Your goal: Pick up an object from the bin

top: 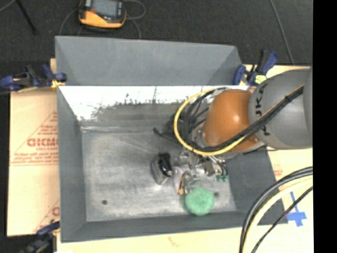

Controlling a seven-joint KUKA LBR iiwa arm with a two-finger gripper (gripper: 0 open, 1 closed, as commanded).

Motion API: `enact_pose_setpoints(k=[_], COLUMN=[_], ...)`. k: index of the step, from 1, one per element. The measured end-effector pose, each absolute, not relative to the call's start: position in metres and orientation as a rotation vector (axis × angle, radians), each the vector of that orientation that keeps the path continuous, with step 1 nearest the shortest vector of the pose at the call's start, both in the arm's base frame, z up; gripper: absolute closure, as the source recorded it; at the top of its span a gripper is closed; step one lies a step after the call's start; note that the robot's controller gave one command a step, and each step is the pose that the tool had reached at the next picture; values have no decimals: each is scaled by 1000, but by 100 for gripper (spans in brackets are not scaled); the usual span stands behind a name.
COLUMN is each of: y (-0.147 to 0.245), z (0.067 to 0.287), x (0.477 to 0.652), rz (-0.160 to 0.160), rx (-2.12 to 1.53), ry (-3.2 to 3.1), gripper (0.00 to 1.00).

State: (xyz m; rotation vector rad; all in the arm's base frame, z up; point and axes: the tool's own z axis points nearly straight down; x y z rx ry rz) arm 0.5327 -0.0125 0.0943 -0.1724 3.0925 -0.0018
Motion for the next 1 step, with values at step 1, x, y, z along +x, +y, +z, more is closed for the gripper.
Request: enact_pose_setpoints(k=[1], y=[-13], z=[94], x=[533], rz=[-2], rx=[-172], ry=[3093], gripper=[100])
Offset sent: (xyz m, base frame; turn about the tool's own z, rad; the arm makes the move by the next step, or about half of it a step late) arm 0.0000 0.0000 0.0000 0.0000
